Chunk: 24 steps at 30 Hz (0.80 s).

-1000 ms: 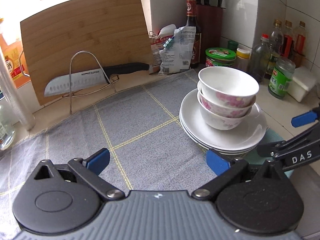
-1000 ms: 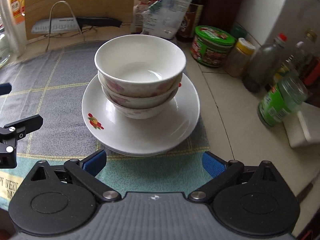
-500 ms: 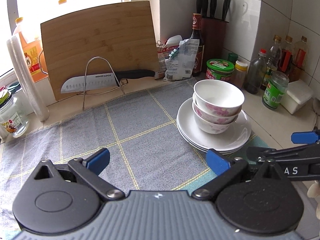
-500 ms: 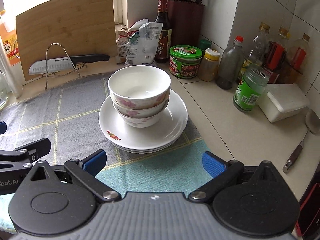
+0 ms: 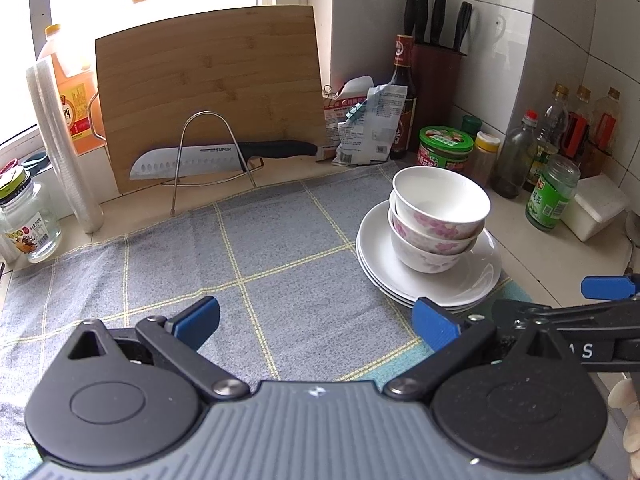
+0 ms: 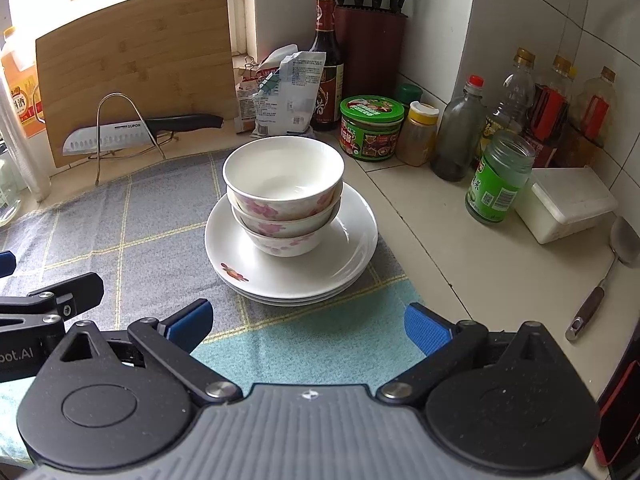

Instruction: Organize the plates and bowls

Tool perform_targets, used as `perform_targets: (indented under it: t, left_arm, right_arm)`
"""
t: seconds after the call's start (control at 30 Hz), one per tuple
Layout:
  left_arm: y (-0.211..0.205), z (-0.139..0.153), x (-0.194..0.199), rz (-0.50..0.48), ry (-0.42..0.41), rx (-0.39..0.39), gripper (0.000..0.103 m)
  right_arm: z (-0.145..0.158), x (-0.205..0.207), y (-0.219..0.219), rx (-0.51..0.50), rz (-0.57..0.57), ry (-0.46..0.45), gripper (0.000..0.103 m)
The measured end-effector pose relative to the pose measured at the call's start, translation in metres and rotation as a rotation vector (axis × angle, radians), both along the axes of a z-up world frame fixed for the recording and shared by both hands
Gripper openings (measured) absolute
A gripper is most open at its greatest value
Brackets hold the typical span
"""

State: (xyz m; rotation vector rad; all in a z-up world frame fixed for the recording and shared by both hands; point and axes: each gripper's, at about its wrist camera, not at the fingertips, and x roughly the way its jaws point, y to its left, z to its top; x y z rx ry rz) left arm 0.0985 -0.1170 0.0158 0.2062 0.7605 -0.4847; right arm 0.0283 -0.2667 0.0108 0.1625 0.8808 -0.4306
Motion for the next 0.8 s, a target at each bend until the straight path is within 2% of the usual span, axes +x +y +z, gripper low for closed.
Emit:
perform_targets:
  t: [0.8]
  left_arm:
    - [0.0025,0.0014,-0.0014,0.008,-0.005,-0.007,0.102]
  right_arm:
    - [0.0038,-0.0016,0.0021,-0.020,-0.003,-0.008,0.103]
